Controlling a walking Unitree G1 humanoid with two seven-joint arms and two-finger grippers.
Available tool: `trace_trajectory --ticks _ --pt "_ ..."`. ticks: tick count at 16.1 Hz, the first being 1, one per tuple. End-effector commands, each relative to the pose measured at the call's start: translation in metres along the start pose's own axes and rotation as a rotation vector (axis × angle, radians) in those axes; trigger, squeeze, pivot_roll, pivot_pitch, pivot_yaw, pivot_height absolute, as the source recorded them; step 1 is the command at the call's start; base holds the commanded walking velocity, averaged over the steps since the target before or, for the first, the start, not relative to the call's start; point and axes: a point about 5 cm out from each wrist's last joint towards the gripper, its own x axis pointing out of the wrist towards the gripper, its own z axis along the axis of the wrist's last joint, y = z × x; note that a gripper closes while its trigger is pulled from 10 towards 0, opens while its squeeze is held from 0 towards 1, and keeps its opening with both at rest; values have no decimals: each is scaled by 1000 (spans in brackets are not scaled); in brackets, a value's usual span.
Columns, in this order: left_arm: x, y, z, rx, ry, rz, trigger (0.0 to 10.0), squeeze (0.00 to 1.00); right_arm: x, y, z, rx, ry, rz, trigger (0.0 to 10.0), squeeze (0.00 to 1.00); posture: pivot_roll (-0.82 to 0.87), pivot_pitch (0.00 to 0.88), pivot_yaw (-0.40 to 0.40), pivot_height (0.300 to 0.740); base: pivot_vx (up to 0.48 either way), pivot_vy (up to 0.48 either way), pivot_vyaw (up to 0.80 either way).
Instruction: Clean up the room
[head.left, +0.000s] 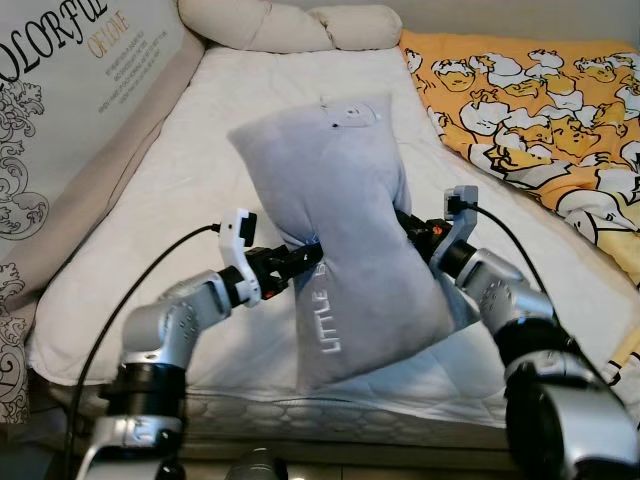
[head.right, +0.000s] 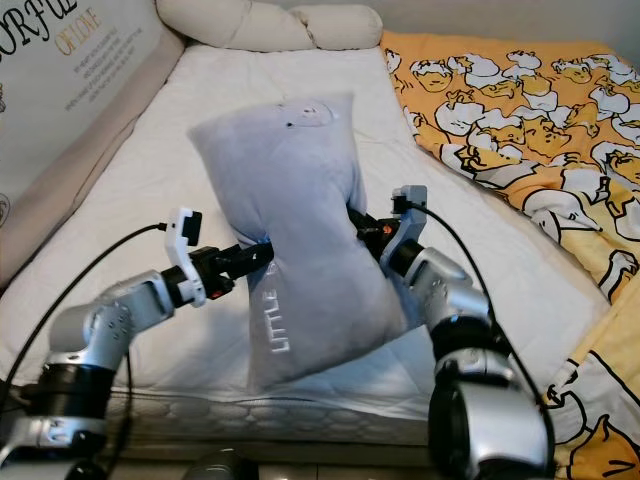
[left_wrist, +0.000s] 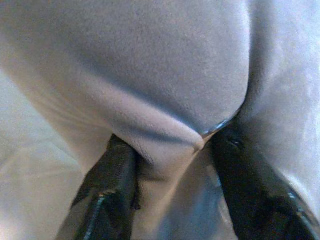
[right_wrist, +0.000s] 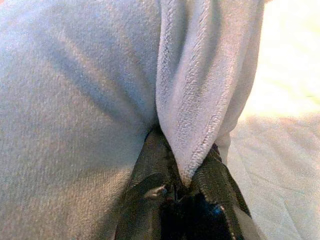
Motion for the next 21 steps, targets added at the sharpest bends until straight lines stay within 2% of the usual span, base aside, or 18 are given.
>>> trace_trajectory --ticks 1,4,6,8,14,16,18,21 --pt "4 -10 15 52 -65 -8 0 0 5 9 3 -18 -33 25 0 0 47 0 9 740 0 0 0" --pt "3 -20 16 73 -129 17 0 0 4 22 -6 -14 -71 11 0 0 47 0 -6 740 0 0 0" --pt "7 -24 15 78 -146 35 0 0 4 28 -10 7 -83 -1 0 0 48 0 -6 740 0 0 0" --pt "8 -32 15 92 -133 26 0 0 4 28 -9 -25 -74 -4 0 0 33 0 8 740 0 0 0" --pt "7 -24 11 69 -122 130 0 0 -1 28 -5 -34 -79 -49 0 0 6 0 19 740 0 0 0" --pt "1 -18 9 132 -102 226 0 0 -4 27 -6 -26 -81 -81 0 0 26 0 -16 740 0 0 0" --pt "-9 -11 16 234 -150 347 0 0 -10 25 -17 1 -55 -128 0 0 68 0 -53 740 0 0 0" --pt "-11 -17 15 271 -146 346 0 0 -11 28 -25 -20 -12 -147 0 0 95 0 -62 740 0 0 0"
